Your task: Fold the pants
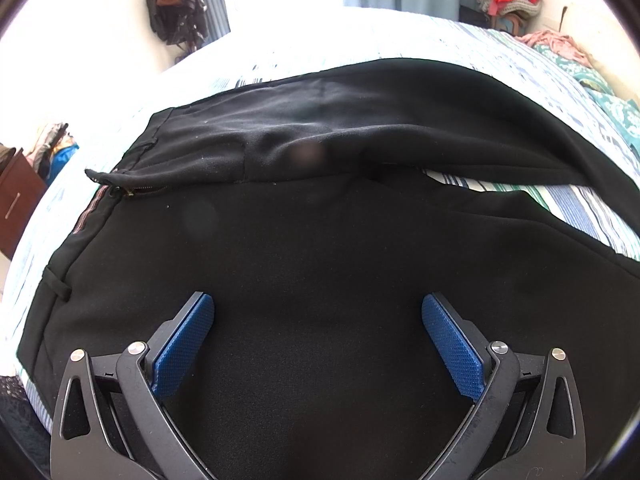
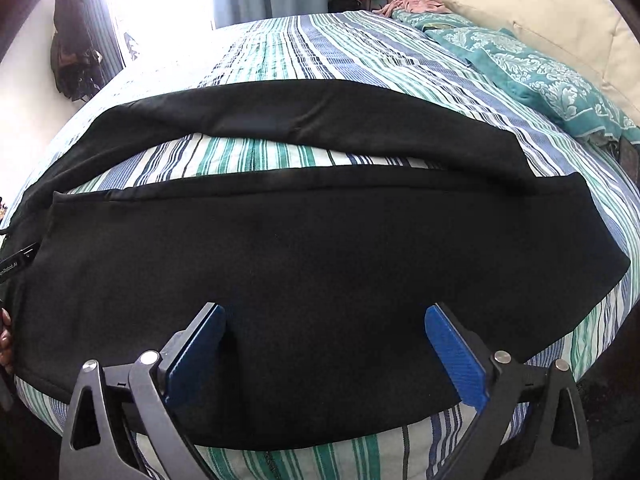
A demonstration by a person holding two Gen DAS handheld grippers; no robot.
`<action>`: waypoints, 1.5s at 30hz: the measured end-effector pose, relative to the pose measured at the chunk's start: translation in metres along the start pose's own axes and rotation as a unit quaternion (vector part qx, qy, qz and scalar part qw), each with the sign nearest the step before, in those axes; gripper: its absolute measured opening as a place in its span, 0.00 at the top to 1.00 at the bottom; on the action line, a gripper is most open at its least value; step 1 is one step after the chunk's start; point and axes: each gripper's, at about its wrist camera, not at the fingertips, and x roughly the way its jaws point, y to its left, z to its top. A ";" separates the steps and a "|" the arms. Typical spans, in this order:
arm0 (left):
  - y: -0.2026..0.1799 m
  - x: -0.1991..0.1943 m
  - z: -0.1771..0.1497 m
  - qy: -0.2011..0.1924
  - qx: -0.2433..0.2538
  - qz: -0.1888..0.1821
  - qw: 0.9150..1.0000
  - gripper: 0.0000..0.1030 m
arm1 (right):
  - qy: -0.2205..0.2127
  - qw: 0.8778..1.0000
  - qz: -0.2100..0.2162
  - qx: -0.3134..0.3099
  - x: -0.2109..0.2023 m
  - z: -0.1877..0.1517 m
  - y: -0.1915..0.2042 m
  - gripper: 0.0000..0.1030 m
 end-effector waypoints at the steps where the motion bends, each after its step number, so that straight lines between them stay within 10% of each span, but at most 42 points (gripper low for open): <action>1: 0.000 0.000 0.000 0.000 0.000 0.000 1.000 0.00 | 0.002 1.000 0.007 0.009 0.001 0.000 -0.002 0.00; 28: -0.001 0.000 0.000 0.000 0.000 0.000 1.000 0.00 | -0.064 0.994 0.088 0.023 -0.028 0.000 -0.012 0.00; 33: 0.000 -0.003 -0.001 -0.003 0.000 -0.001 1.000 0.00 | -0.161 0.968 0.133 0.142 -0.062 0.003 -0.066 0.00; 45: 0.001 -0.005 -0.003 -0.007 0.000 -0.002 1.000 0.00 | -0.130 0.895 0.232 0.358 0.012 0.040 -0.151 0.14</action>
